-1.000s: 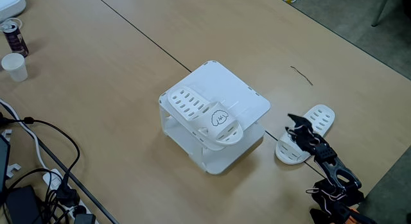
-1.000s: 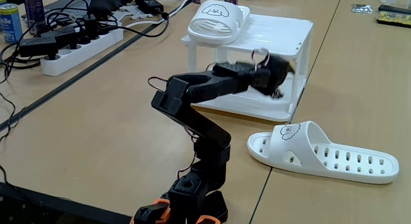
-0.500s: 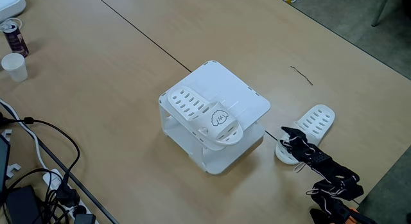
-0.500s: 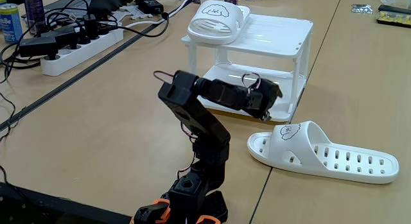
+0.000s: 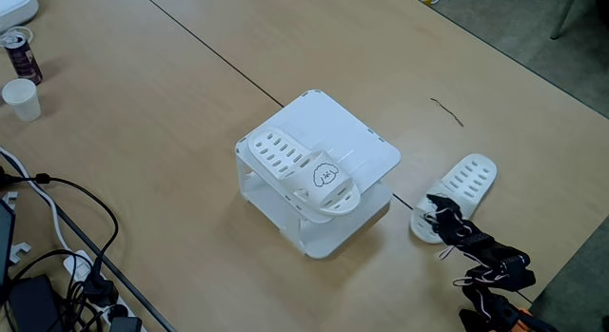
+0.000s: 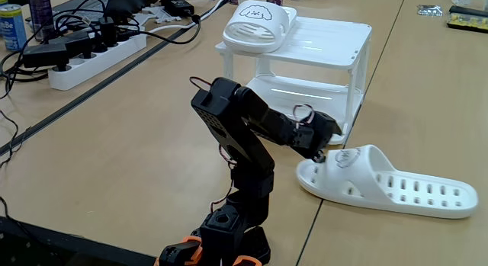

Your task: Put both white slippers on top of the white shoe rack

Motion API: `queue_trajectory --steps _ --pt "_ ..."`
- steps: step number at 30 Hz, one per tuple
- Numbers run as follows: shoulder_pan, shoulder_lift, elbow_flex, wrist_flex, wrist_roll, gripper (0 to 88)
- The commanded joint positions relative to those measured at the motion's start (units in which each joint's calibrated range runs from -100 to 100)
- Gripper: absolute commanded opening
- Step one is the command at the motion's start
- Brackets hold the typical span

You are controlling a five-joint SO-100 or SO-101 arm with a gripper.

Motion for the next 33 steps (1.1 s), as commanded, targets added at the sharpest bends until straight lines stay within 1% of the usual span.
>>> queue_trajectory --steps 1,7,10,26,30,33 --pt "5.9 0.1 -1.3 -1.0 0.4 23.1" --pt "14.1 -0.1 -1.4 -1.0 0.4 23.1" --pt "16.5 -0.4 -1.4 -1.0 0.4 23.1" --pt "16.2 -0.5 0.6 -1.6 0.4 22.7" --pt "16.2 -0.4 5.9 -9.8 0.4 22.7" --pt "16.2 -0.1 8.5 -13.6 0.4 22.7"
